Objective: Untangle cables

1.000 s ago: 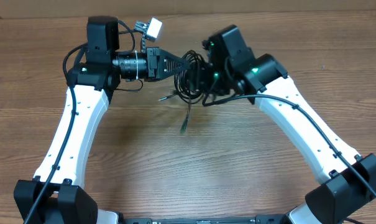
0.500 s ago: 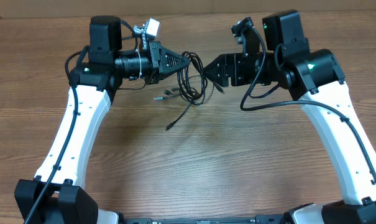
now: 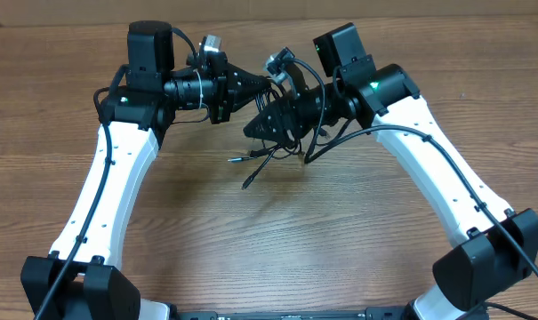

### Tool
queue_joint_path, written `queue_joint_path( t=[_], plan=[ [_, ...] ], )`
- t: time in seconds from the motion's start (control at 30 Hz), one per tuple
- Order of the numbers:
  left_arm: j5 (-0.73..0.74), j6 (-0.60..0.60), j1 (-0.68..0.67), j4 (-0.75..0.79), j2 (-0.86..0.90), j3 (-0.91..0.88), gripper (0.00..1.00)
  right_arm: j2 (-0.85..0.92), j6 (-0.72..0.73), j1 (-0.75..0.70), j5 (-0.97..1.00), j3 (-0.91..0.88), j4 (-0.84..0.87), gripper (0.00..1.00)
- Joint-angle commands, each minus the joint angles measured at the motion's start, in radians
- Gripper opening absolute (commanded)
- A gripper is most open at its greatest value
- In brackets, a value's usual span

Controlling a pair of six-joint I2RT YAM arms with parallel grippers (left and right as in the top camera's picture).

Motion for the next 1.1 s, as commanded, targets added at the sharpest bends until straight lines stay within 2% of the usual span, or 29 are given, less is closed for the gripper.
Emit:
queue_joint_path(
  t=[0.0, 0.1, 0.13, 0.17, 0.2, 0.23, 0.3, 0.4, 0.47, 0.5, 0.6, 0.67, 0.8, 0.83, 0.87, 0.9, 0.93, 1.07],
  plan=[
    [-0.097, 0.140, 0.005, -0.007, -0.024, 0.011, 0.04, -0.014, 0.050, -0.005, -0.035, 0.010, 0.010, 0.04],
    [-0.176, 0.342, 0.005, -0.049, -0.024, 0.011, 0.09, -0.055, 0.058, -0.022, -0.075, 0.010, 0.010, 0.04],
    [-0.182, 0.424, 0.006, -0.068, -0.024, 0.011, 0.18, -0.073, 0.058, -0.028, -0.087, 0.010, 0.008, 0.04],
    [-0.176, 0.589, 0.019, -0.081, -0.024, 0.011, 0.24, -0.097, 0.070, -0.038, -0.091, 0.010, 0.005, 0.04],
    [-0.164, 0.663, 0.035, -0.089, -0.024, 0.011, 0.40, -0.119, 0.073, -0.051, -0.095, 0.010, -0.003, 0.04],
    [-0.134, 0.708, 0.074, -0.100, -0.024, 0.011, 0.50, -0.153, 0.073, -0.077, -0.095, 0.010, -0.023, 0.04],
    [-0.059, 0.768, 0.136, -0.100, -0.024, 0.011, 0.53, -0.183, 0.073, -0.116, -0.130, 0.010, -0.047, 0.04],
    [0.131, 0.955, 0.194, -0.149, -0.024, 0.011, 0.54, -0.188, 0.072, -0.192, -0.270, 0.009, -0.063, 0.04],
    [0.125, 1.108, 0.147, -0.275, -0.024, 0.011, 0.54, -0.188, 0.072, -0.206, -0.278, 0.009, -0.063, 0.04],
    [0.095, 1.136, 0.111, -0.307, -0.024, 0.011, 0.53, -0.188, 0.073, -0.206, -0.278, 0.009, -0.064, 0.04],
    [-0.008, 1.105, -0.058, -0.257, 0.002, 0.011, 0.54, -0.188, 0.073, -0.203, -0.277, 0.009, -0.080, 0.04],
    [-0.008, 1.037, -0.135, -0.161, 0.042, 0.011, 0.55, -0.188, 0.072, -0.203, -0.277, 0.009, -0.091, 0.04],
    [-0.021, 0.893, -0.204, -0.035, 0.142, 0.011, 0.54, -0.188, 0.072, -0.203, -0.273, 0.009, -0.105, 0.04],
    [-0.010, 0.882, -0.215, -0.024, 0.167, 0.011, 0.50, -0.188, 0.072, -0.203, -0.273, 0.009, -0.108, 0.04],
    [-0.002, 0.883, -0.219, -0.025, 0.181, 0.011, 0.37, -0.188, 0.072, -0.203, -0.267, 0.009, -0.109, 0.04],
    [0.005, 0.883, -0.220, -0.030, 0.196, 0.011, 0.12, -0.188, 0.072, -0.203, -0.246, 0.009, -0.112, 0.04],
    [0.002, 0.885, -0.214, -0.039, 0.200, 0.011, 0.05, -0.188, 0.073, -0.204, -0.232, 0.009, -0.116, 0.04],
    [0.017, 0.887, -0.144, -0.049, 0.189, 0.011, 0.04, -0.188, 0.109, -0.214, -0.148, 0.009, -0.131, 0.04]
  ],
)
